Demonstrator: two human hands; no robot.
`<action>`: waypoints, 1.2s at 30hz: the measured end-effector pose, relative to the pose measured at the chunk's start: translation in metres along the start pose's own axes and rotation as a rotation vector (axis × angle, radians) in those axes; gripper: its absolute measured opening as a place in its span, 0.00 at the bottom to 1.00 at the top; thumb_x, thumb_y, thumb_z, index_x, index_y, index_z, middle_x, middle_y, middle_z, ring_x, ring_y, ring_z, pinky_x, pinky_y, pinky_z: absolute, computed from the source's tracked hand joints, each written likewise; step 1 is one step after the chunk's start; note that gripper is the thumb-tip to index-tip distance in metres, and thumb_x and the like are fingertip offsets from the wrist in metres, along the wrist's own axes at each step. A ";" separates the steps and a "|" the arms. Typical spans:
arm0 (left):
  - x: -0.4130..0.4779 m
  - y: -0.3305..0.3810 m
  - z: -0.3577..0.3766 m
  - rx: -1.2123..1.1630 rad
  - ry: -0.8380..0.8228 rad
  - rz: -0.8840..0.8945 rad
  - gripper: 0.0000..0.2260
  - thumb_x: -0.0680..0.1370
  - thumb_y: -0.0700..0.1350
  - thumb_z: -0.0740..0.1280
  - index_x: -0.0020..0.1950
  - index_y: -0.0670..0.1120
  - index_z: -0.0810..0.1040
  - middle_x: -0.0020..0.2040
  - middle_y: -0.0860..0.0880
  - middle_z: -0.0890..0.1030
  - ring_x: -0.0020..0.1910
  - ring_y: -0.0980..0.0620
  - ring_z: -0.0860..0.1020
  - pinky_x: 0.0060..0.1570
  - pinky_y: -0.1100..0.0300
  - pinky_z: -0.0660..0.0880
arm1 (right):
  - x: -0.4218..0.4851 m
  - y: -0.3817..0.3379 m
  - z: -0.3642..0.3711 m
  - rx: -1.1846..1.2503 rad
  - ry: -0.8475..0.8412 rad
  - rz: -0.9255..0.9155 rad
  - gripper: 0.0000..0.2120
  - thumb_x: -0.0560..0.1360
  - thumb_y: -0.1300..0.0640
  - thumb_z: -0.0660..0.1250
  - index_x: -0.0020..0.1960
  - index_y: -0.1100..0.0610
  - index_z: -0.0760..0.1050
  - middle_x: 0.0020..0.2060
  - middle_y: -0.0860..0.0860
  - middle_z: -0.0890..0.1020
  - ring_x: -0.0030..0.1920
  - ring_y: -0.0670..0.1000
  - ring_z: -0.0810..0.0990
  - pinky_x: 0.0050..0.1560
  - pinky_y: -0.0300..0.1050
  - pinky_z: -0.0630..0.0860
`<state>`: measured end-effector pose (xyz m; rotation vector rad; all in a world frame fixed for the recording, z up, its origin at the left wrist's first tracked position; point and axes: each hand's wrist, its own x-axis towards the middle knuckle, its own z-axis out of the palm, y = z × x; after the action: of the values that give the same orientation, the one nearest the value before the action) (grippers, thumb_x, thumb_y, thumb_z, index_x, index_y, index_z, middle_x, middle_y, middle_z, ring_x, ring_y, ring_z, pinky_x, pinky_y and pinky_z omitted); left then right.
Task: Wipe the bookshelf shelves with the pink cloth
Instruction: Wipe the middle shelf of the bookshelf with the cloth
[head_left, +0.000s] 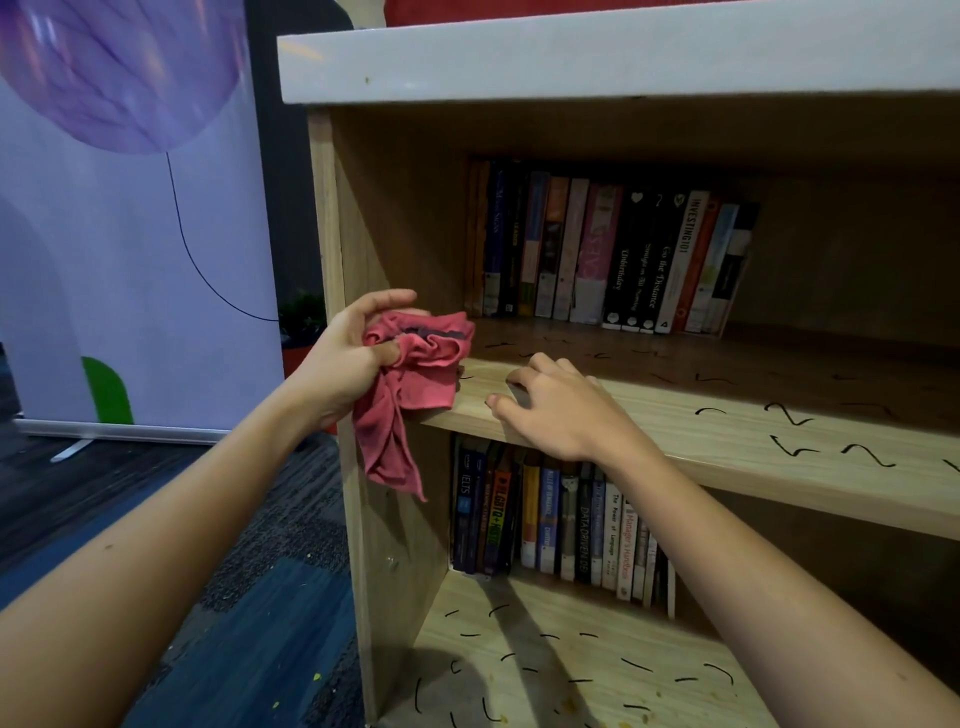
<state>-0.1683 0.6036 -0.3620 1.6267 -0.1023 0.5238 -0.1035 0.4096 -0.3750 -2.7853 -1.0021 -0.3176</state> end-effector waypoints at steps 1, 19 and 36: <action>0.002 0.000 0.000 -0.005 0.008 0.011 0.21 0.75 0.24 0.57 0.60 0.47 0.69 0.54 0.49 0.77 0.49 0.54 0.80 0.42 0.64 0.80 | 0.000 0.000 0.000 -0.002 0.001 -0.001 0.27 0.79 0.40 0.50 0.70 0.56 0.67 0.65 0.53 0.69 0.66 0.54 0.65 0.64 0.55 0.63; 0.010 0.020 0.006 0.680 0.022 -0.104 0.09 0.79 0.35 0.58 0.51 0.44 0.77 0.42 0.49 0.78 0.38 0.54 0.77 0.40 0.63 0.76 | 0.001 0.001 0.000 -0.008 0.000 -0.005 0.27 0.79 0.39 0.50 0.69 0.55 0.68 0.64 0.53 0.69 0.66 0.54 0.65 0.63 0.55 0.63; 0.000 0.017 0.000 0.359 -0.024 -0.096 0.16 0.78 0.31 0.54 0.56 0.43 0.78 0.47 0.47 0.82 0.43 0.53 0.82 0.46 0.63 0.79 | 0.001 0.001 0.001 -0.011 0.008 0.000 0.27 0.79 0.39 0.50 0.68 0.56 0.69 0.64 0.52 0.69 0.66 0.54 0.66 0.62 0.54 0.64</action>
<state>-0.1745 0.6015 -0.3469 1.9774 0.0559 0.4666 -0.1020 0.4100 -0.3757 -2.7918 -1.0010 -0.3343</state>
